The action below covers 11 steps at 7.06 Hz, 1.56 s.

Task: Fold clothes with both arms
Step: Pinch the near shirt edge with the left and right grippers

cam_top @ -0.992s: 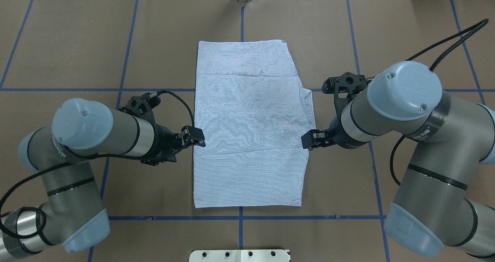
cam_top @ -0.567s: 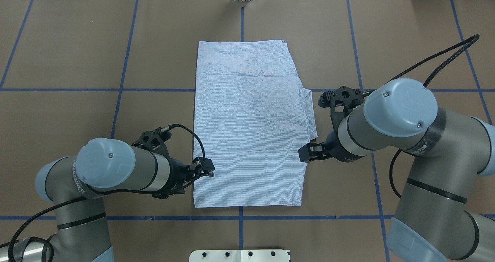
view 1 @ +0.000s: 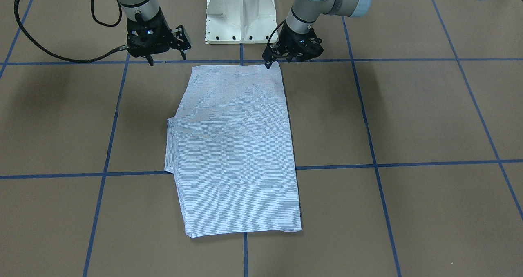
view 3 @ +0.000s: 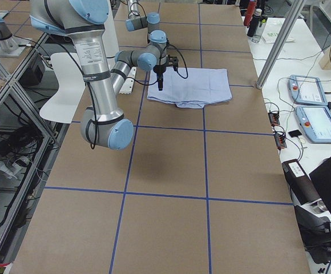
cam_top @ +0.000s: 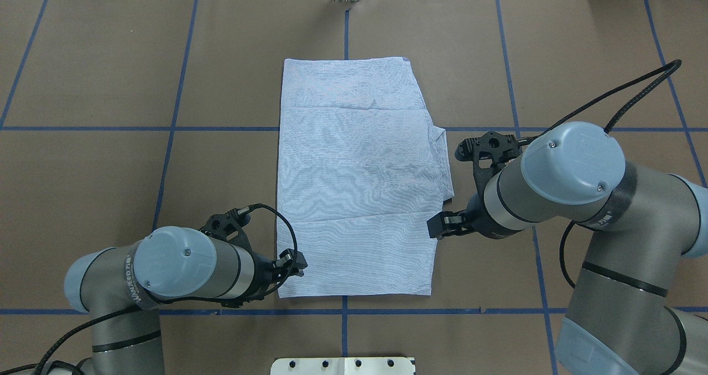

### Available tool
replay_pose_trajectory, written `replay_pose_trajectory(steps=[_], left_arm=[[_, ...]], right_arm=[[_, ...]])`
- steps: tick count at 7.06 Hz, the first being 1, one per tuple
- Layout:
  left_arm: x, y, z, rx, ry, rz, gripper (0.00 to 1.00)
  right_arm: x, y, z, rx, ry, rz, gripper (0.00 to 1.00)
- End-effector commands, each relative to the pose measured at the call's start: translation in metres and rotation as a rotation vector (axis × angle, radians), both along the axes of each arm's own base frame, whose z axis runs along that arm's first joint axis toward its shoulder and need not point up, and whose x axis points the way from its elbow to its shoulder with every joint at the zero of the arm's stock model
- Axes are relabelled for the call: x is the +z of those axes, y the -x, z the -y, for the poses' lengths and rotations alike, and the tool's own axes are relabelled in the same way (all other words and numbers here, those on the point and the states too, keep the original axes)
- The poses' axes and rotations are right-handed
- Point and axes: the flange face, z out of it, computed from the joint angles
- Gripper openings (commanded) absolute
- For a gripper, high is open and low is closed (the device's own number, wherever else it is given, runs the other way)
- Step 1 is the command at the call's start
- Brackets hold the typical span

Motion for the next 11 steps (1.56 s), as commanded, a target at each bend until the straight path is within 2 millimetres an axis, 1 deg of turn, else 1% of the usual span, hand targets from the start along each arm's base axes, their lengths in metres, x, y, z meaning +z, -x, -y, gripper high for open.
replay_pose_trajectory(steps=[1,5,7,9,10,11], left_arm=[[0.005,-0.014,-0.018,0.008,0.018,0.014,0.85],[0.012,-0.022,-0.015,0.001,0.020,0.033,0.72],[0.011,-0.022,-0.013,-0.007,0.016,0.032,0.67],[0.006,-0.023,-0.012,-0.010,0.016,0.024,0.60],[0.004,-0.024,-0.013,-0.009,0.016,0.022,0.59],[0.008,-0.028,-0.012,-0.011,0.018,0.031,0.59]], right_arm=[[0.001,0.001,0.000,-0.001,0.002,-0.004,1.00],[0.003,0.002,0.001,0.000,0.003,-0.008,1.00],[0.004,0.002,0.001,0.001,0.002,-0.008,1.00],[0.002,0.000,0.001,0.000,0.002,-0.003,1.00],[0.002,0.001,0.002,-0.001,0.002,-0.004,1.00],[0.002,0.001,0.002,-0.001,0.002,-0.004,1.00]])
